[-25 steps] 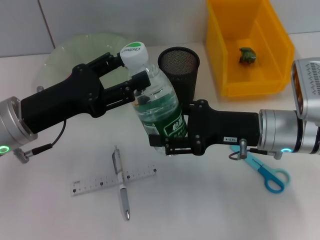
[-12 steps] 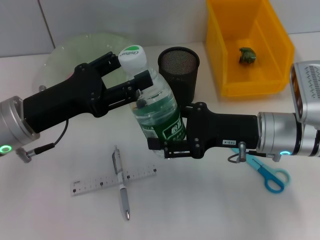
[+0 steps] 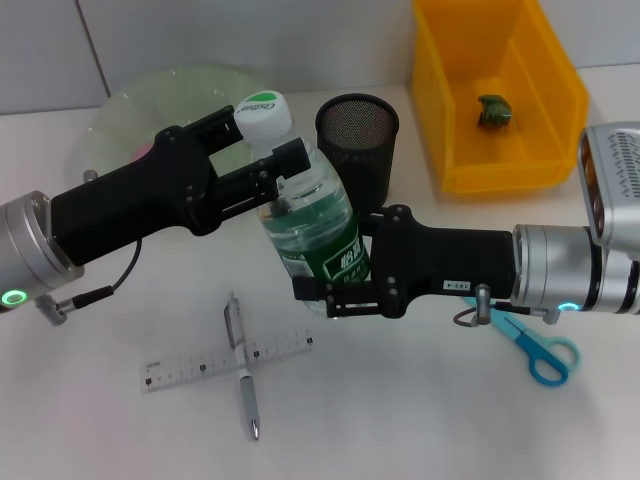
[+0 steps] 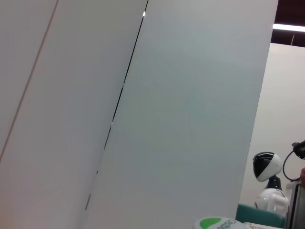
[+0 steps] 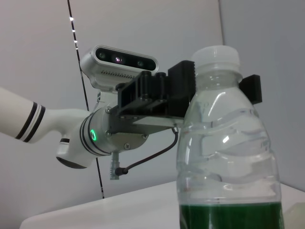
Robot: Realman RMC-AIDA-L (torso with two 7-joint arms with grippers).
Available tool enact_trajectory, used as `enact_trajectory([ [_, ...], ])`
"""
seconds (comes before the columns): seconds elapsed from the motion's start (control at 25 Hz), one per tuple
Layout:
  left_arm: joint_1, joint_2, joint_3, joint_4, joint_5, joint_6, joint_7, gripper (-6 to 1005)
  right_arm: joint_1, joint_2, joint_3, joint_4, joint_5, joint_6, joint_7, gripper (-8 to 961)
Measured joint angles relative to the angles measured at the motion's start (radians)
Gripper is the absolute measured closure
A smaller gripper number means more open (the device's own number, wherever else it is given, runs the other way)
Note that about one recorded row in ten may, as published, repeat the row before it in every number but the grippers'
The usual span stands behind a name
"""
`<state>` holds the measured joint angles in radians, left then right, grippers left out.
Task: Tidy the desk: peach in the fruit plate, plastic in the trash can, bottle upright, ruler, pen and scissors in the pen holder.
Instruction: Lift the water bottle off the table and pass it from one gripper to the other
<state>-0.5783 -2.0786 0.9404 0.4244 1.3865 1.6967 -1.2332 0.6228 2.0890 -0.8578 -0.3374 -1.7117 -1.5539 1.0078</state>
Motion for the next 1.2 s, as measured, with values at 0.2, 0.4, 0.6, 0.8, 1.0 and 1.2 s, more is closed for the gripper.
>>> enact_trajectory([
  [0.2, 0.002, 0.001, 0.0, 0.0, -0.007, 0.0, 0.0, 270, 0.002, 0.0, -0.001, 0.0, 0.0, 0.0, 0.0, 145],
  [0.4, 0.002, 0.002, 0.0, 0.001, -0.008, 0.001, 0.0, 428, 0.004, 0.0, -0.001, 0.0, 0.0, 0.0, 0.002, 144],
  [0.6, -0.002, 0.002, 0.006, 0.001, -0.009, 0.001, 0.0, 462, 0.008, 0.0, -0.001, 0.0, 0.0, 0.0, 0.005, 142],
  [0.8, -0.006, 0.004, 0.006, 0.001, -0.009, 0.001, 0.0, 467, 0.01, 0.0, -0.001, 0.002, 0.0, 0.0, 0.007, 141],
  [1.0, -0.007, 0.005, 0.006, 0.001, -0.009, 0.001, 0.0, 495, 0.01, 0.0, -0.001, 0.002, 0.0, 0.001, 0.008, 140],
  [1.2, -0.008, 0.005, 0.006, 0.001, -0.009, 0.0, -0.004, 524, 0.011, 0.0, -0.001, 0.002, -0.001, 0.001, 0.009, 139],
])
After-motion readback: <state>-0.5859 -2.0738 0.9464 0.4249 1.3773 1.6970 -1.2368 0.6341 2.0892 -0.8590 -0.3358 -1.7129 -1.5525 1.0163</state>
